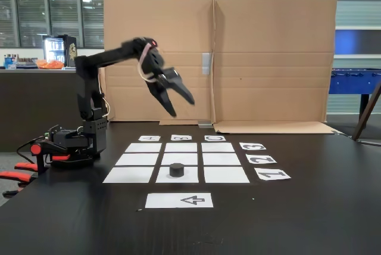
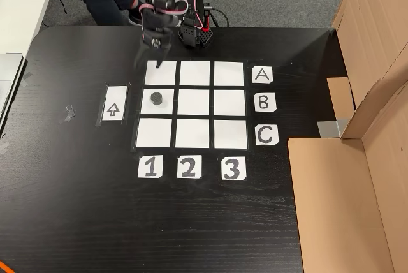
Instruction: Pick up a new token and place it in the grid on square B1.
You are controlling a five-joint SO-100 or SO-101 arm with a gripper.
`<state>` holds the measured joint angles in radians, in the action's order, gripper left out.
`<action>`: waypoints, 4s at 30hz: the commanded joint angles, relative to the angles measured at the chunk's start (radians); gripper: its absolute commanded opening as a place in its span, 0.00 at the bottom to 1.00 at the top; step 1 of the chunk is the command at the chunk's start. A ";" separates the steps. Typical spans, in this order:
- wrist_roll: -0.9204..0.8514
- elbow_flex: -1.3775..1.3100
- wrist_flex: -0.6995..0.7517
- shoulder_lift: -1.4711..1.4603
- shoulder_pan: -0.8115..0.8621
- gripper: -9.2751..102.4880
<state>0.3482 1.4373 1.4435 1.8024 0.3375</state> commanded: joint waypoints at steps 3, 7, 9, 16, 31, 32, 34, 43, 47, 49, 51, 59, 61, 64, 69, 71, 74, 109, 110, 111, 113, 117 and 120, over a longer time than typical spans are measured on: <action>-0.021 0.000 0.006 0.114 0.123 0.43; -0.061 0.021 -0.002 0.170 0.245 0.43; -0.084 0.040 -0.005 0.202 0.304 0.43; -0.181 0.132 -0.005 0.351 0.499 0.43; -0.356 0.422 -0.081 0.588 0.951 0.40; -0.359 0.448 -0.103 0.600 0.979 0.40; -0.367 0.509 -0.146 0.630 1.032 0.40; -0.368 0.882 -0.350 0.867 1.178 0.39; -0.364 0.989 -0.353 0.962 1.186 0.35; -0.354 1.025 -0.336 1.006 1.184 0.32; -0.334 1.055 -0.330 1.054 1.183 0.29; -0.278 1.152 -0.314 1.203 1.186 0.26; -0.273 1.172 -0.301 1.236 1.186 0.25; -0.273 1.198 -0.276 1.293 1.186 0.23; -0.273 1.243 -0.241 1.367 1.186 0.21; -0.273 1.262 -0.229 1.393 1.186 0.21; -0.275 1.287 -0.221 1.417 1.183 0.21; -0.282 1.450 -0.176 1.522 1.163 0.21; -0.282 1.450 -0.176 1.522 1.163 0.21; -0.282 1.450 -0.176 1.522 1.161 0.20; -0.282 1.450 -0.176 1.522 1.161 0.20; -0.285 1.450 -0.176 1.522 1.161 0.20; -0.285 1.450 -0.176 1.522 1.161 0.20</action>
<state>0.0690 2.8916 1.2824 3.3211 1.5094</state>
